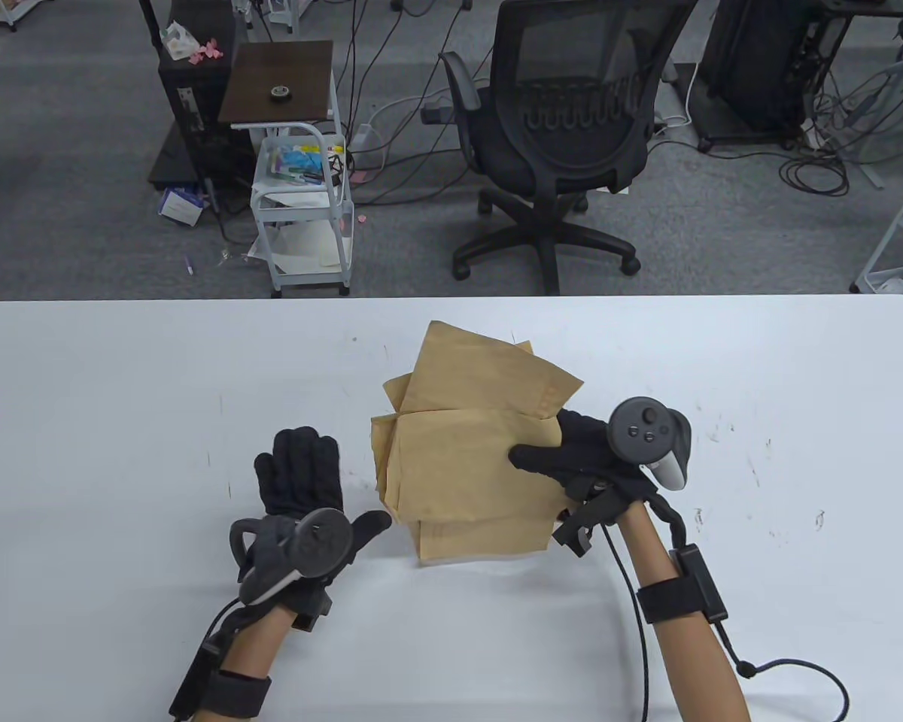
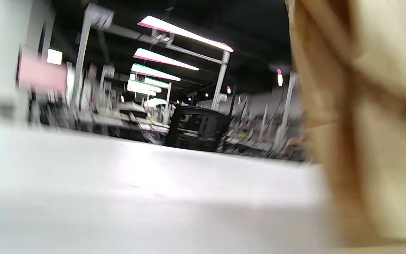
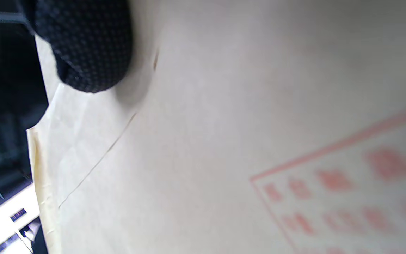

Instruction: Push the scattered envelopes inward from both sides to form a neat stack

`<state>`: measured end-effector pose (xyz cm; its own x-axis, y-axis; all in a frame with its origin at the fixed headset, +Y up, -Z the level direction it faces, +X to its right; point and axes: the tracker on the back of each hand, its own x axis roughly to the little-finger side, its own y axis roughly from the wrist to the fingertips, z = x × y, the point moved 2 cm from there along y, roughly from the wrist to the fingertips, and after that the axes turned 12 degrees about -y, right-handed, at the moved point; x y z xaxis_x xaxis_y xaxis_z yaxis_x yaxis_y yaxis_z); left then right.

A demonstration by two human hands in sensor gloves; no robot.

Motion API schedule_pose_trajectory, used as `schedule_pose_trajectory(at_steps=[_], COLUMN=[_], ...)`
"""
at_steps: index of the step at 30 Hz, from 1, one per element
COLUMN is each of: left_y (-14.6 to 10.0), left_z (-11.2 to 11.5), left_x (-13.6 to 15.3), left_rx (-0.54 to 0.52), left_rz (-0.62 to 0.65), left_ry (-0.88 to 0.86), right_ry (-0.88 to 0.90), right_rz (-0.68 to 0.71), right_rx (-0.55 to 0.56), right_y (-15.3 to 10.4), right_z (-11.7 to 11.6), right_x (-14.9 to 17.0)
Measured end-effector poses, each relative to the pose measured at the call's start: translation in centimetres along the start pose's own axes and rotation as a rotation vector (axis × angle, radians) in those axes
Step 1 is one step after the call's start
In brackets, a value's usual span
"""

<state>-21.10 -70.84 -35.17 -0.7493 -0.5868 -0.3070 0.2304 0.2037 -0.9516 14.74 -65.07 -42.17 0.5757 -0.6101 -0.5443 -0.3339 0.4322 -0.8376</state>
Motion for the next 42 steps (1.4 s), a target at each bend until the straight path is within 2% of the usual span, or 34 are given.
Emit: schedule_pose_trajectory(at_steps=[1, 4, 7, 9, 11, 12, 14, 16, 20, 23, 26, 28, 30, 33, 35, 37, 39, 42], left_y=[0.1, 0.5, 0.7, 0.9, 0.9, 0.8, 0.7, 0.7, 0.8, 0.8, 0.9, 0.9, 0.9, 0.9, 0.9, 0.6, 0.4, 0.3], left_z=[0.3, 2.6, 4.5, 4.7, 4.5, 4.3, 4.3, 4.4, 4.5, 4.1, 3.8, 3.6, 3.4, 2.7, 2.0, 1.3, 0.9, 0.7], left_x=[1.1, 2.5, 2.5, 2.4, 2.8, 3.3, 4.1, 4.6, 4.8, 5.0, 5.2, 5.2, 4.8, 4.0, 3.8, 3.8, 3.6, 3.4], left_rx=[0.084, 0.265, 0.349, 0.291, 0.209, 0.158, 0.117, 0.117, 0.081, -0.005, 0.008, -0.008, 0.008, -0.013, -0.026, -0.050, -0.068, -0.056], left_rz=[0.009, 0.094, 0.119, 0.125, 0.102, 0.059, 0.031, 0.030, 0.014, -0.003, 0.014, 0.005, 0.025, 0.048, 0.055, 0.059, 0.072, 0.083], left_ry=[-0.244, -0.800, -0.989, -0.986, -0.988, -1.004, -0.986, -0.971, -1.021, -1.053, -1.012, -0.983, -0.950, -0.853, -0.812, -0.780, -0.762, -0.734], right_ry=[0.028, 0.104, 0.133, 0.096, 0.133, 0.211, 0.366, 0.462, 0.368, 0.435, 0.475, 0.422, 0.261, -0.021, -0.131, -0.137, -0.067, -0.018], right_rz=[0.006, 0.031, 0.036, 0.044, 0.059, 0.042, 0.021, 0.017, 0.059, 0.082, 0.103, 0.103, 0.104, 0.179, 0.195, 0.200, 0.222, 0.213], right_rx=[0.070, 0.136, 0.056, -0.024, -0.099, -0.118, -0.227, -0.326, -0.408, -0.462, -0.524, -0.591, -0.594, -0.477, -0.434, -0.374, -0.340, -0.365], right_y=[-0.5, -1.1, -0.9, -0.6, -0.4, -0.4, -0.4, -0.5, -0.3, 0.0, 0.0, 0.0, 0.0, 0.4, 0.6, 0.6, 0.4, 0.4], right_z=[0.4, -0.1, -2.2, -3.5, -4.4, -4.8, -5.4, -5.7, -5.6, -5.1, -4.6, -4.3, -4.0, -3.3, -2.5, -1.7, -1.9, -2.6], right_x=[-0.2, -0.5, -0.8, -0.8, -0.4, 0.1, 0.7, 1.1, 1.0, 0.6, 0.3, 0.0, -0.6, -2.5, -3.8, -4.7, -5.1, -5.3])
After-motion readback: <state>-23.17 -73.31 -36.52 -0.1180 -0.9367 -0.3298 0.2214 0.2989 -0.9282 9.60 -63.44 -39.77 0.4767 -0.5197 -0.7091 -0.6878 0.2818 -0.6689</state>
